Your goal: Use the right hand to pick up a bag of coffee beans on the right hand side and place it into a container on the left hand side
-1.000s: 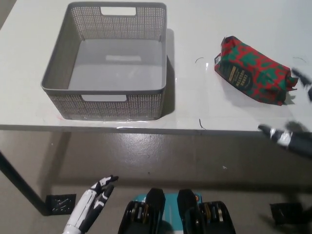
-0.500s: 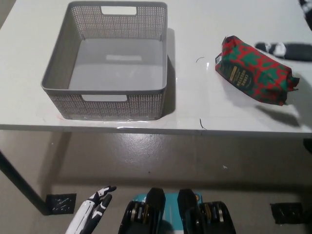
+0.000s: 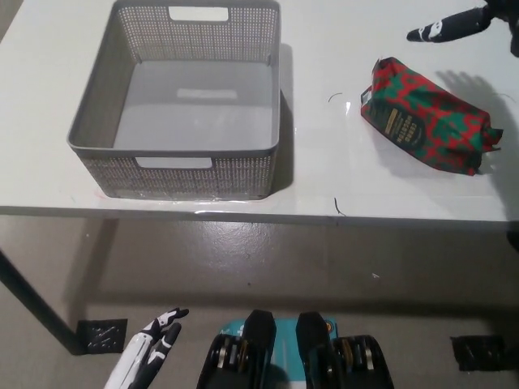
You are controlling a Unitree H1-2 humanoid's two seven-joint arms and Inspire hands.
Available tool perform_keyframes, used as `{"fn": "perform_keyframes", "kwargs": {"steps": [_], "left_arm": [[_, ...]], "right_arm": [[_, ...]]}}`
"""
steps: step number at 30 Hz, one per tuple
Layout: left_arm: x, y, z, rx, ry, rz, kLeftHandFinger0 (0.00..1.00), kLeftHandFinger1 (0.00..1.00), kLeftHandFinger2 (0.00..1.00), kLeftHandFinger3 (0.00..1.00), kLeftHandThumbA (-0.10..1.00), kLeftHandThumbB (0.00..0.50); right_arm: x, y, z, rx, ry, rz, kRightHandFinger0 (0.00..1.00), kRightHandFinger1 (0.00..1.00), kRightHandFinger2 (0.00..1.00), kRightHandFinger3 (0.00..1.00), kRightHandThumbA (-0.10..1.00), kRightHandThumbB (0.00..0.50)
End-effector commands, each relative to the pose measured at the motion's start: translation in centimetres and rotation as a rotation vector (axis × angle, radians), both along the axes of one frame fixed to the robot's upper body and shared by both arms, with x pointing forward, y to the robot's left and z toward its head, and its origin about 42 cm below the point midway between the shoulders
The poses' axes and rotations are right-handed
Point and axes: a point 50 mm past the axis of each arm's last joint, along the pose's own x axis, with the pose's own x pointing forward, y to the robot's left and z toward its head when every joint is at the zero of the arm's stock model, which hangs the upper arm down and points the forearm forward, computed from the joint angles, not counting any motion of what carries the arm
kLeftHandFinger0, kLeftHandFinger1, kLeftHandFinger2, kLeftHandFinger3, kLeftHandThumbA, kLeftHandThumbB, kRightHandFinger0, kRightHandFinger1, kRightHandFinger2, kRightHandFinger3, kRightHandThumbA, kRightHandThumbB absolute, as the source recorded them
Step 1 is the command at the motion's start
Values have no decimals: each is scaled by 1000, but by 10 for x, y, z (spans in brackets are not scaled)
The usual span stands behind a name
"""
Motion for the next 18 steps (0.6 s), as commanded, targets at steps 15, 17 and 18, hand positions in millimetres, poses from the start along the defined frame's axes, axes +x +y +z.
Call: {"fn": "perform_keyframes", "kwargs": {"steps": [15,17,18], "left_arm": [[-1,4,11,-7,-75,-16,1000,1000,1000,1000,1000,468],[1,4,12,-5,-78,-14,1000,1000,1000,1000,1000,469],[1,4,13,-4,-78,-15,1000,1000,1000,1000,1000,469]], "right_arm": [[16,-12,-31,42,182,-85,1000,1000,1000,1000,970,500],[18,-11,-37,51,196,-89,1000,1000,1000,1000,953,500],[17,-9,-42,53,209,-89,1000,1000,1000,1000,953,500]]}}
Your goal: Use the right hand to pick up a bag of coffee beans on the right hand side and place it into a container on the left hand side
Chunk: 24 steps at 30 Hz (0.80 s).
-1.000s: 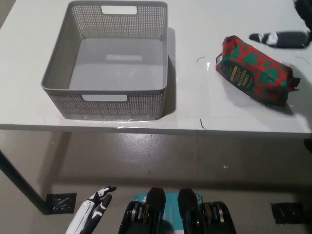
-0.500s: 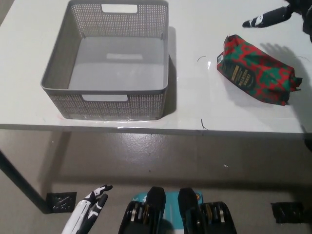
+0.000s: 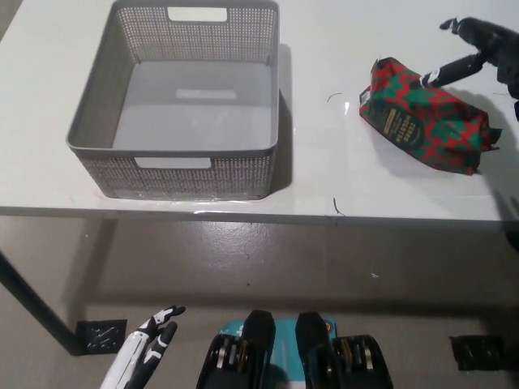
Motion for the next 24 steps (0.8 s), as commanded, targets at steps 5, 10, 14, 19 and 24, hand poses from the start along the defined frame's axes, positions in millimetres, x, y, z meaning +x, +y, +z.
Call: {"fn": "perform_keyframes", "kwargs": {"steps": [5,10,14,19,24], "left_arm": [[1,2,13,-1,-67,-24,1000,1000,1000,1000,1000,465],[3,2,14,-11,-67,-33,1000,1000,1000,1000,1000,457],[7,5,19,1,-82,-28,1000,1000,1000,1000,1000,455],[10,8,24,-2,-90,-28,1000,1000,1000,1000,1000,460],[11,9,24,-9,-99,-35,1000,1000,1000,1000,1000,441]], "right_arm": [[5,8,-19,28,45,2,1000,1000,1000,1000,956,500],[3,8,-68,43,128,-3,1000,1000,1000,1000,970,500],[1,18,-102,36,184,15,1000,1000,1000,1000,962,500],[-8,28,-145,9,242,17,1000,1000,1000,1000,923,500],[-21,30,-183,-23,285,-9,1000,1000,1000,1000,850,500]]}}
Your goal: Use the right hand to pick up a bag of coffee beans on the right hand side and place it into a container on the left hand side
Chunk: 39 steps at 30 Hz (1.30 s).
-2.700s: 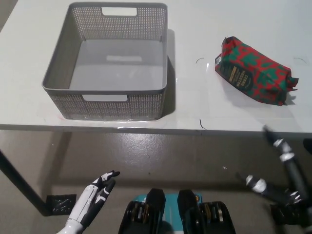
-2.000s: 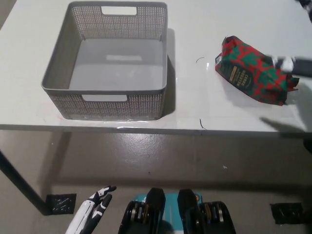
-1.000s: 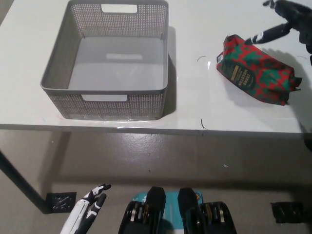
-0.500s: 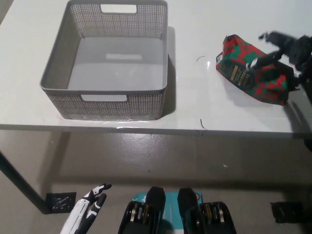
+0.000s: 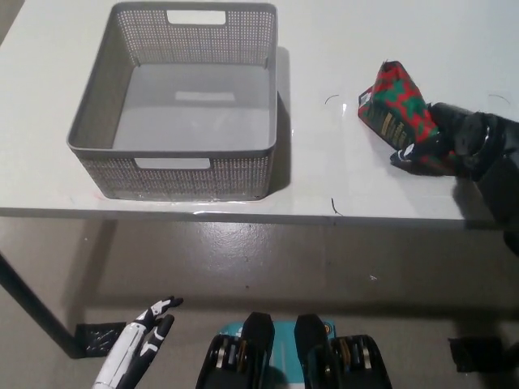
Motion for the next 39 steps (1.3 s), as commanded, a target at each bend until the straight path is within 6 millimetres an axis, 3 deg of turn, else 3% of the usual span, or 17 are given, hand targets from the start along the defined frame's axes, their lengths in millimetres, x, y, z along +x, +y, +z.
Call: {"fn": "perform_keyframes", "kwargs": {"steps": [1,2,3,5,6,7,8,9,11,13,23,27,29,34,35,36,39], "left_arm": [[5,5,13,-11,-65,-23,1000,1000,1000,1000,1000,443],[5,5,13,-2,-63,-22,1000,1000,1000,1000,1000,453],[5,5,13,-1,-63,-23,1000,1000,1000,1000,1000,454],[5,5,13,1,-64,-24,1000,1000,1000,1000,1000,459],[8,6,16,5,-70,-23,1000,1000,1000,1000,1000,460],[8,6,16,3,-68,-23,1000,1000,1000,1000,1000,453],[9,6,16,0,-68,-20,1000,1000,1000,1000,1000,454],[9,7,16,-2,-67,-19,1000,1000,1000,1000,1000,453],[9,7,16,-1,-67,-22,1000,1000,1000,1000,1000,448],[9,7,16,2,-65,-23,1000,1000,1000,1000,1000,442],[5,9,11,23,-51,-15,1000,1000,1000,1000,1000,421],[4,8,9,15,-43,-12,1000,1000,1000,1000,1000,413],[4,8,9,20,-45,-13,1000,1000,1000,1000,1000,408],[5,7,11,23,-44,-14,1000,1000,1000,1000,1000,404],[5,6,11,25,-46,-17,1000,1000,1000,1000,1000,407],[6,6,11,26,-46,-16,1000,1000,1000,1000,1000,410],[8,4,13,37,-50,-25,1000,1000,1000,1000,1000,399]], "right_arm": [[-21,14,-59,18,73,12,1000,1000,1000,1000,775,500],[-21,12,-61,4,-3,-7,1000,1000,1000,1000,649,488],[-22,9,-63,-2,-75,-3,1000,1000,1000,1000,524,386],[-24,5,-64,-10,-230,-6,628,708,813,1000,124,298],[-23,5,-59,22,-320,-25,322,396,491,798,-91,233],[-24,3,-57,99,-394,-39,175,250,317,344,-100,209],[-23,4,-54,125,-423,-40,46,113,192,247,-100,186],[-22,6,-51,137,-444,-35,2,128,349,401,-100,183],[-20,9,-43,159,-499,-29,56,475,879,888,-100,154],[-19,10,-39,198,-548,-24,109,575,984,969,-100,147],[1,37,21,320,-760,-14,59,642,986,1000,-100,122],[10,51,73,381,-891,17,28,558,930,979,-100,107],[12,57,96,409,-943,31,0,490,918,798,-100,124],[5,75,175,454,-1114,107,0,448,864,931,-100,154],[2,76,186,460,-1139,117,6,504,887,960,-100,75],[-2,80,200,472,-1164,125,28,530,875,943,-100,156],[-12,89,241,496,-1229,165,0,336,689,701,-100,220]]}}
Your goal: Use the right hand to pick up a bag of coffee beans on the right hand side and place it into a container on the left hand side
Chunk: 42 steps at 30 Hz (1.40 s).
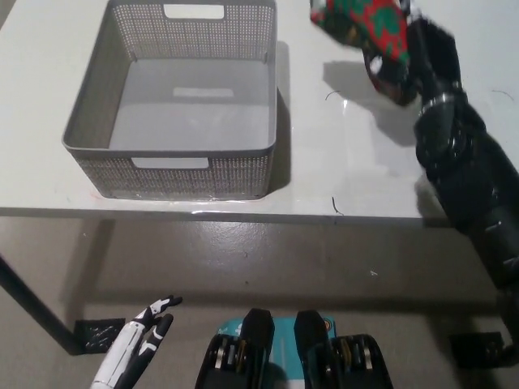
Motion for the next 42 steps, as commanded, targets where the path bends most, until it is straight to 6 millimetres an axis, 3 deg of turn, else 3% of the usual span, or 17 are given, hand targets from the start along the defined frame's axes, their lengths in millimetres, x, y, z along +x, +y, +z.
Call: {"fn": "perform_keyframes", "kwargs": {"steps": [1,5,9,10,12,13,15,16,21,32,35,36,37,38,39,41,42], "left_arm": [[7,3,12,26,-46,-19,1000,1000,1000,1000,1000,396],[4,3,11,30,-37,-27,1000,1000,1000,1000,1000,397],[4,4,11,35,-33,-31,1000,1000,1000,1000,1000,401],[0,2,8,34,-25,-29,1000,1000,1000,1000,1000,410],[-2,1,7,37,-24,-31,1000,1000,1000,1000,1000,411],[-3,0,7,39,-24,-34,1000,1000,1000,1000,1000,412],[-2,-1,6,41,-20,-41,1000,1000,1000,1000,1000,420],[-1,-3,6,43,-19,-48,1000,1000,1000,1000,1000,424],[7,-10,8,52,-25,-63,1000,1000,1000,1000,1000,422],[3,-20,6,62,1,-112,1000,1000,1000,1000,1000,407],[5,-20,7,59,-8,-117,1000,1000,1000,1000,1000,392],[5,-20,6,60,-10,-118,1000,1000,1000,1000,1000,383],[5,-20,7,60,-10,-119,1000,1000,1000,1000,1000,381],[5,-20,7,59,-10,-120,1000,1000,1000,1000,1000,381],[6,-17,8,64,-16,-118,1000,1000,1000,1000,1000,383],[6,-18,8,71,-12,-124,1000,1000,1000,1000,1000,371],[7,-18,9,71,-13,-124,1000,1000,1000,1000,1000,367]], "right_arm": [[-13,24,156,66,-363,66,0,291,657,676,-100,229],[-20,46,189,61,-363,88,0,336,754,769,-100,143],[-26,77,212,28,-419,125,0,384,791,758,-100,158],[-27,93,213,31,-398,150,10,389,806,928,-100,175],[-30,111,213,56,-385,193,0,52,319,748,-100,223],[-31,118,212,55,-384,200,0,10,258,680,-100,223],[-33,134,209,55,-423,228,0,0,52,186,-100,242],[-34,143,209,52,-414,234,0,0,67,185,-100,233],[-32,180,199,45,-297,271,0,192,630,672,-100,178],[-25,216,123,21,-106,316,0,290,734,842,-100,180],[-23,218,110,-15,-60,275,0,281,667,758,9,169],[-21,216,108,-70,-25,257,198,510,858,989,289,175],[-19,214,107,-107,17,257,608,954,1000,1000,643,204],[-17,212,107,-130,61,268,841,1000,1000,1000,707,207],[-16,210,108,-159,111,281,1000,1000,1000,1000,904,287],[-14,204,104,-195,157,266,1000,1000,1000,1000,1000,423],[-13,202,104,-202,160,266,1000,1000,1000,1000,1000,426]]}}
